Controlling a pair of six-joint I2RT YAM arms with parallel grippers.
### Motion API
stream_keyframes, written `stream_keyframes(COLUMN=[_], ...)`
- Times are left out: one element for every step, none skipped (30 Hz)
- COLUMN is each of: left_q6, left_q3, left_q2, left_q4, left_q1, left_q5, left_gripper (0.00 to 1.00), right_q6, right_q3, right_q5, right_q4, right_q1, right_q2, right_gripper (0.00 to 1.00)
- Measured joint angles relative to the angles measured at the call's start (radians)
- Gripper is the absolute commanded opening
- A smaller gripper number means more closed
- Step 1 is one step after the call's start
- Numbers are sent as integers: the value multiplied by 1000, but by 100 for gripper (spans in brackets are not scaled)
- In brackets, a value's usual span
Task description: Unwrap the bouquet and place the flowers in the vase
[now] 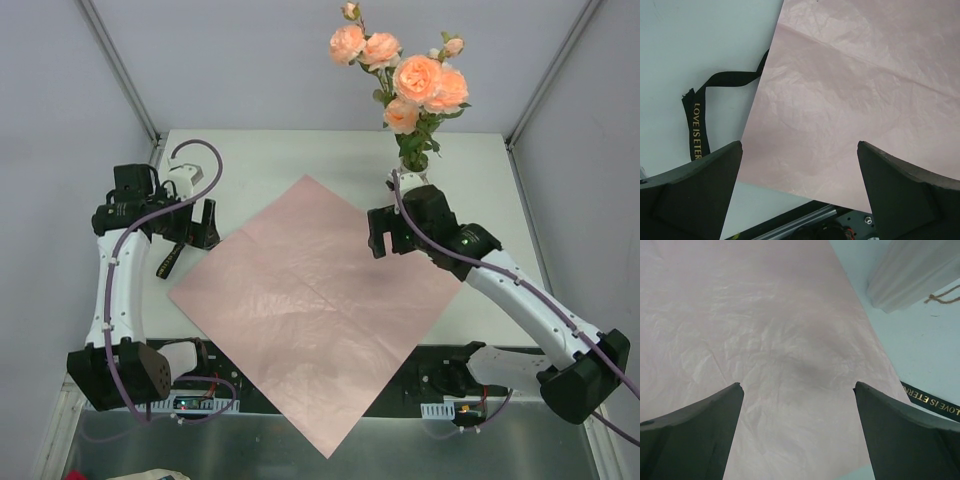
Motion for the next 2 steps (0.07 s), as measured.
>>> stream_keyframes(left_q6=[0, -1], left_q3=[-4, -9], left_q2=[-3, -7], left_q4=[0, 1], left_q1=[0, 0], left_q5=[0, 0], left_gripper=[99, 99], right_q6=[0, 0], right_q3=[0, 0], right_q5=[3, 5], right_q4=[0, 0], right_q1=[0, 0], right_q2=[0, 0], right_gripper=[96, 96])
